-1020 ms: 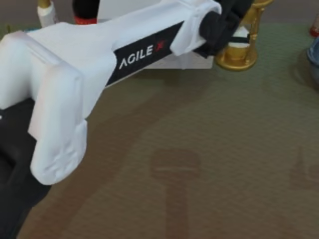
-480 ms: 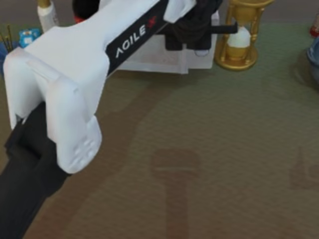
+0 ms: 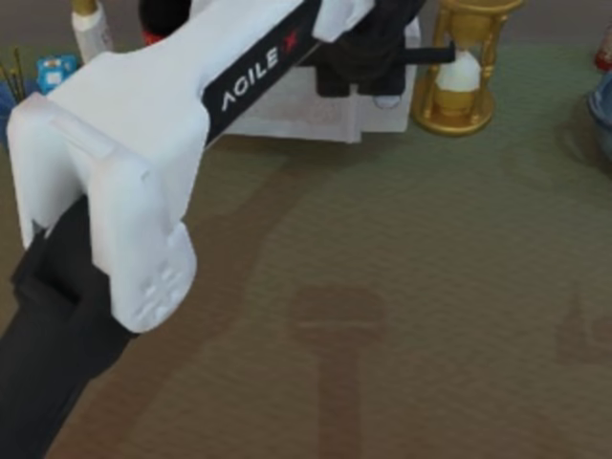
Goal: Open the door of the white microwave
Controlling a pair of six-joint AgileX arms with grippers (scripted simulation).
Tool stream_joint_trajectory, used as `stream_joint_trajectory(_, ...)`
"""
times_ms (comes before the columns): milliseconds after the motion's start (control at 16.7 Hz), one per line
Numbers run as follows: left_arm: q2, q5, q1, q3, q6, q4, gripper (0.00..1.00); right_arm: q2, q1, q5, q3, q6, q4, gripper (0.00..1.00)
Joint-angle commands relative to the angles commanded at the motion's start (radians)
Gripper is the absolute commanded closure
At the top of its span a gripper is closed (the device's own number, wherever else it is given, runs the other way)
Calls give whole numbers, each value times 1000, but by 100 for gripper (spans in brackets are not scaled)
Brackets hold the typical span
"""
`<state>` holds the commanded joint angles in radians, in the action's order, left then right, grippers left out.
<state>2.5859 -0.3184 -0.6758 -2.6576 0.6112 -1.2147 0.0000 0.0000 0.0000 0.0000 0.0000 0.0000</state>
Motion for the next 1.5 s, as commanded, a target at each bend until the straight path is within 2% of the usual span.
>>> stream_joint_trajectory(1260,2,4,-8,3,2,5,100,0,0,0,0,0,0,0)
stream_joint_trajectory(1500,-69,12,0,118,-27,70,100,0,0,0,0,0,0,0)
